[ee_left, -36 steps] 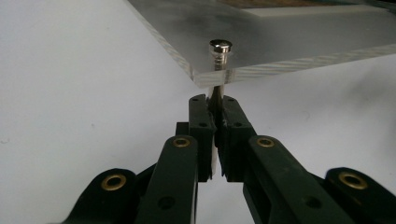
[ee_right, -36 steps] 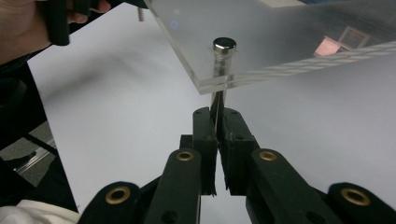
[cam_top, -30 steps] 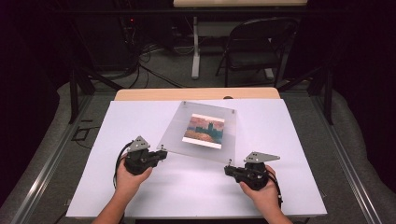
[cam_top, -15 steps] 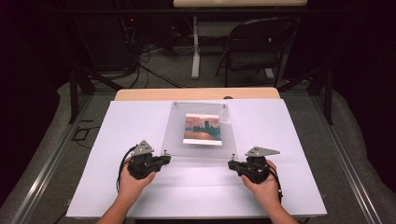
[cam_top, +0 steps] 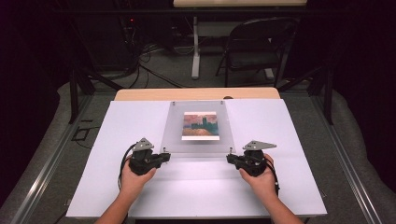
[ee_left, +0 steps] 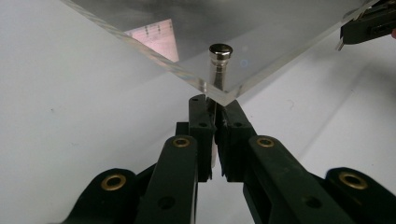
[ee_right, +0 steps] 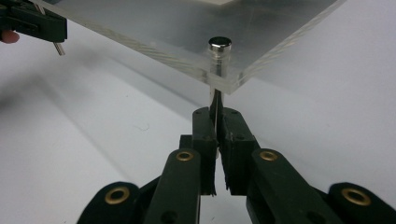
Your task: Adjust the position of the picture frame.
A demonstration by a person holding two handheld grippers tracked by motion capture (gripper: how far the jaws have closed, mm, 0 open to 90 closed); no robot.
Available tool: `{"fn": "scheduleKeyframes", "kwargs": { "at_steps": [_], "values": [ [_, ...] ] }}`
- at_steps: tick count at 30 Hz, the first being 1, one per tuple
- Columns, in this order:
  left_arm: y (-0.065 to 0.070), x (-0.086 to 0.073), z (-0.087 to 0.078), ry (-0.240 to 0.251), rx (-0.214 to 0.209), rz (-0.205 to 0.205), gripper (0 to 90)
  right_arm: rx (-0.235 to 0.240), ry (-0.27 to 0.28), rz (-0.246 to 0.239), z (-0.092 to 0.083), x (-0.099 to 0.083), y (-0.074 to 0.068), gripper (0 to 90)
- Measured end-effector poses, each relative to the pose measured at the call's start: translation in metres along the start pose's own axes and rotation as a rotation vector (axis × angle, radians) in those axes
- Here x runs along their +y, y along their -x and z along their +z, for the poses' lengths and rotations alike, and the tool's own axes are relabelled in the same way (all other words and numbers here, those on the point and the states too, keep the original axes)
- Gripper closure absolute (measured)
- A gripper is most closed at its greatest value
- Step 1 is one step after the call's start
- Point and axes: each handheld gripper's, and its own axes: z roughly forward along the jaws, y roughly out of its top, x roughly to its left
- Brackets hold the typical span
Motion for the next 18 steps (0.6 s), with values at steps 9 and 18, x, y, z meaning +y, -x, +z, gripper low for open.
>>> {"fn": "scheduleKeyframes", "kwargs": {
  "at_steps": [9,18],
  "values": [
    [-0.006,0.003,0.007,0.001,0.026,-0.007,85.3,-0.01,-0.005,0.004,0.01,0.004,0.006,85.2],
    [-0.01,0.0,0.015,-0.021,0.027,-0.015,85.2,-0.019,-0.016,0.003,0.015,0.003,0.009,84.8]
  ]
}}
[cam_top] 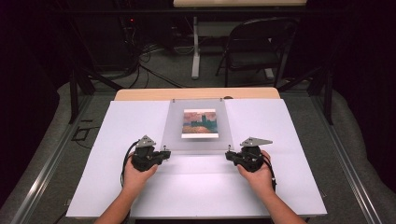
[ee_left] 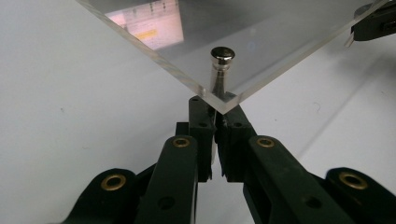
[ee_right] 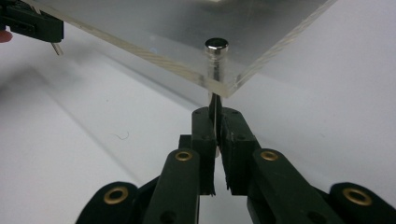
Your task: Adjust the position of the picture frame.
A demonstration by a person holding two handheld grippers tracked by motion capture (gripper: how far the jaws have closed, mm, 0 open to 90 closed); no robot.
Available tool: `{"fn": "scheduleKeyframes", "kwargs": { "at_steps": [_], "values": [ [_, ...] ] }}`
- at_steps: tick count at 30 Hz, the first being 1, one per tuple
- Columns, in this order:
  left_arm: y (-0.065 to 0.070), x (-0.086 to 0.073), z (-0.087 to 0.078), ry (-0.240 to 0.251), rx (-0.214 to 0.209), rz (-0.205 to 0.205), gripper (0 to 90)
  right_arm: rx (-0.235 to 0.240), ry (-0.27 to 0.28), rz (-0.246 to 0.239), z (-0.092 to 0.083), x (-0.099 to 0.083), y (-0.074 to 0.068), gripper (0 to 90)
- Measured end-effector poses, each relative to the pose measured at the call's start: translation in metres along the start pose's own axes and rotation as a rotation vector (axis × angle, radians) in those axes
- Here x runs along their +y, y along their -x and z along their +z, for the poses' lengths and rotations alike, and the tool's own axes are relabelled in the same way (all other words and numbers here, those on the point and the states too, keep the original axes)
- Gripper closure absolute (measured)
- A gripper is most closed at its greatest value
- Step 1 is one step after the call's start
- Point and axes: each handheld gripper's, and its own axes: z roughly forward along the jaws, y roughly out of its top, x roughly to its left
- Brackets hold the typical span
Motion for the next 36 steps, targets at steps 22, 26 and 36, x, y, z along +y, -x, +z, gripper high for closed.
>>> {"fn": "scheduleKeyframes", "kwargs": {
  "at_steps": [22,26,36],
  "values": [
    [0.0,-0.007,0.015,-0.046,0.02,0.012,85.1,-0.032,-0.032,0.018,0.01,-0.007,0.005,84.8],
    [0.0,-0.008,0.015,-0.052,0.018,0.013,85.1,-0.034,-0.042,0.007,0.011,-0.008,0.005,84.9],
    [-0.001,-0.01,0.014,-0.055,0.015,0.024,85.1,-0.031,-0.048,0.007,0.009,-0.01,0.003,84.8]
  ]
}}
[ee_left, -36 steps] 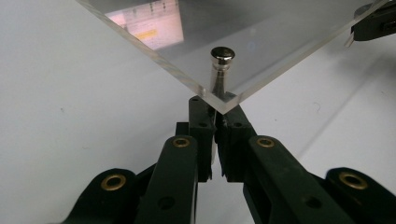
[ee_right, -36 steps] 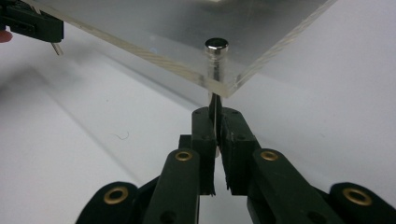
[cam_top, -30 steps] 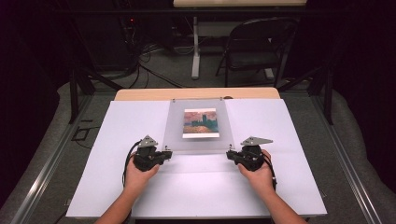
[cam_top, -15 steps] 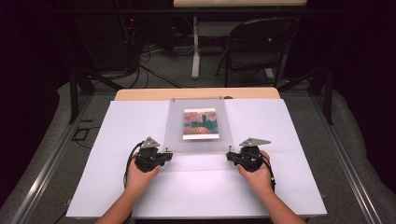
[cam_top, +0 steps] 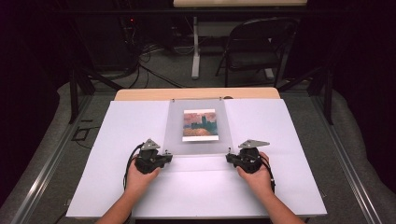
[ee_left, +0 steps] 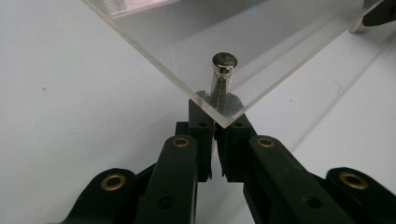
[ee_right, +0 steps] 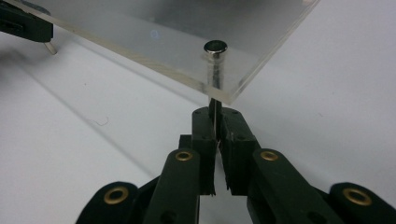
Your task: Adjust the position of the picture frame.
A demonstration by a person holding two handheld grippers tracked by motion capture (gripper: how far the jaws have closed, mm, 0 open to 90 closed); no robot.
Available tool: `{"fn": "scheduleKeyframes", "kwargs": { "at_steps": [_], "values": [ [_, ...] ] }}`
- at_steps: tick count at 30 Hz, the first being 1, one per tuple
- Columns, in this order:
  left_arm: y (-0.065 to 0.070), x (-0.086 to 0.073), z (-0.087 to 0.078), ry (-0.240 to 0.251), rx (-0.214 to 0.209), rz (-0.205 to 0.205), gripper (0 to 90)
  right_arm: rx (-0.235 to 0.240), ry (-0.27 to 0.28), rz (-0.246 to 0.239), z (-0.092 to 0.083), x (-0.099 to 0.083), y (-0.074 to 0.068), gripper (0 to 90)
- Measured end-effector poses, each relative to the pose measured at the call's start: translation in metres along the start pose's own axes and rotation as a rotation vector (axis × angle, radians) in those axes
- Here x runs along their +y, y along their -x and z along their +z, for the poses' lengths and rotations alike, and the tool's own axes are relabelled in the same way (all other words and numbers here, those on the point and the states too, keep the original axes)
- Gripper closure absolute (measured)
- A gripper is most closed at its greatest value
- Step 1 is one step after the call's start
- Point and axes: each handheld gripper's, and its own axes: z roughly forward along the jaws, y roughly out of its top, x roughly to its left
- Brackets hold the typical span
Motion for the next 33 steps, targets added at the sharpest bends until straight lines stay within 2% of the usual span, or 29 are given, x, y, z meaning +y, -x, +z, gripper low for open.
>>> {"fn": "scheduleKeyframes", "kwargs": {
  "at_steps": [8,14,33],
  "values": [
    [0.0008,-0.0012,0.0003,0.01,0.002,-0.013,84.8,0.005,0.004,0.008,0.0001,-0.001,0.0008,84.4],
    [0.0014,-0.0011,-0.0001,0.007,0.007,-0.01,84.9,-0.009,-0.002,-0.014,-0.0004,-0.0006,-0.0015,85.1],
    [0.0027,-0.0047,-0.0036,0.006,0.002,-0.012,84.7,0.009,-0.005,-0.006,-0.004,-0.0042,-0.0049,84.8]
  ]
}}
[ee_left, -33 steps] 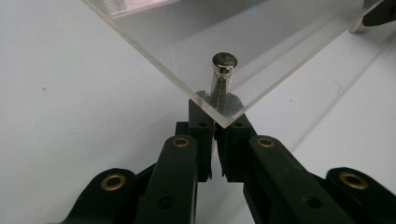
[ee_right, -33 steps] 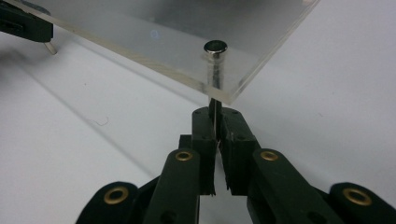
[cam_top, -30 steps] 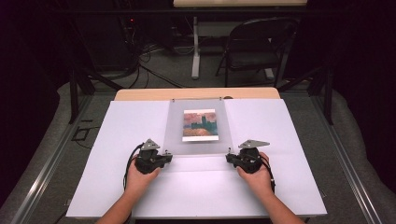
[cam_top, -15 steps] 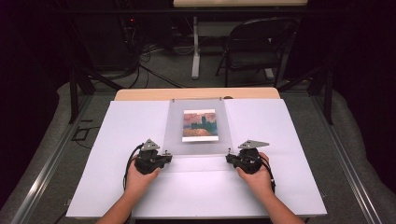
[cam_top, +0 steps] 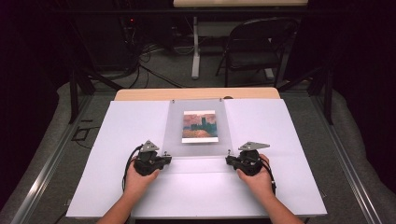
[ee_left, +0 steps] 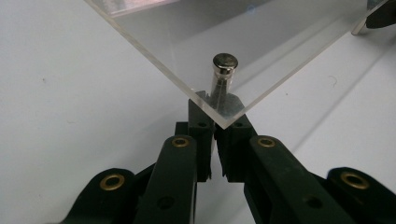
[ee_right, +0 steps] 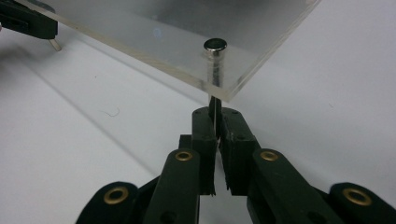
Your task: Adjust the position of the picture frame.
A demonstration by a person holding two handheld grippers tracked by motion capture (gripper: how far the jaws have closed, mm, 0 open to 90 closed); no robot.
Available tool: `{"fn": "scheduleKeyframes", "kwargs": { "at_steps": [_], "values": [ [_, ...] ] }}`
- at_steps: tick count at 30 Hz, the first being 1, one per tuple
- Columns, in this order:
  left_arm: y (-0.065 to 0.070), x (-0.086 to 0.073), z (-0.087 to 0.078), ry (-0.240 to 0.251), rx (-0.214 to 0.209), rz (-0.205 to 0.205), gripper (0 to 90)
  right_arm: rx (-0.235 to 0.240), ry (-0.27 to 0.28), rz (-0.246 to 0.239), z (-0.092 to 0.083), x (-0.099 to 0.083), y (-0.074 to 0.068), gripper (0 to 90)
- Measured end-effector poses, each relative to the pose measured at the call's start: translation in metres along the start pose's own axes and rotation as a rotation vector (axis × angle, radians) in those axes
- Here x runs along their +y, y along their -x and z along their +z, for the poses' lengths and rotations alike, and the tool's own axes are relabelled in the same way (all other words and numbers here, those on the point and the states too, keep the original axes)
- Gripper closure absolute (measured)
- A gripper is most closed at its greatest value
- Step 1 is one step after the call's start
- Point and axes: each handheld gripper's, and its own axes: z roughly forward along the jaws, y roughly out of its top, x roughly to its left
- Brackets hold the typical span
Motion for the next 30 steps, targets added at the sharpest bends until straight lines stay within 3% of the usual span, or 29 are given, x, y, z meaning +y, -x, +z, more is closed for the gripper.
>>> {"fn": "scheduleKeyframes", "kwargs": {
  "at_steps": [6,9,13,21,26,30],
  "values": [
    [0.001,0.0,-0.001,0.009,0.0,-0.006,81.3,0.004,0.021,0.018,-0.002,-0.001,0.0,83.1],
    [0.004,0.0,-0.002,0.014,0.022,0.01,74.3,0.001,0.031,0.018,-0.005,-0.001,-0.001,77.9],
    [0.005,-0.002,-0.005,0.019,0.025,-0.003,63.6,-0.013,0.02,0.016,-0.008,-0.003,-0.006,65.7],
    [0.009,-0.004,-0.017,0.032,0.031,-0.02,46.4,-0.026,0.009,0.004,-0.018,-0.008,-0.016,52.1],
    [0.011,-0.007,-0.029,0.027,0.012,-0.019,44.1,-0.032,0.006,-0.042,-0.031,-0.007,-0.018,48.8],
    [0.009,-0.007,-0.045,0.064,-0.008,-0.028,43.0,-0.037,0.022,-0.055,-0.047,-0.011,-0.017,48.1]
  ]
}}
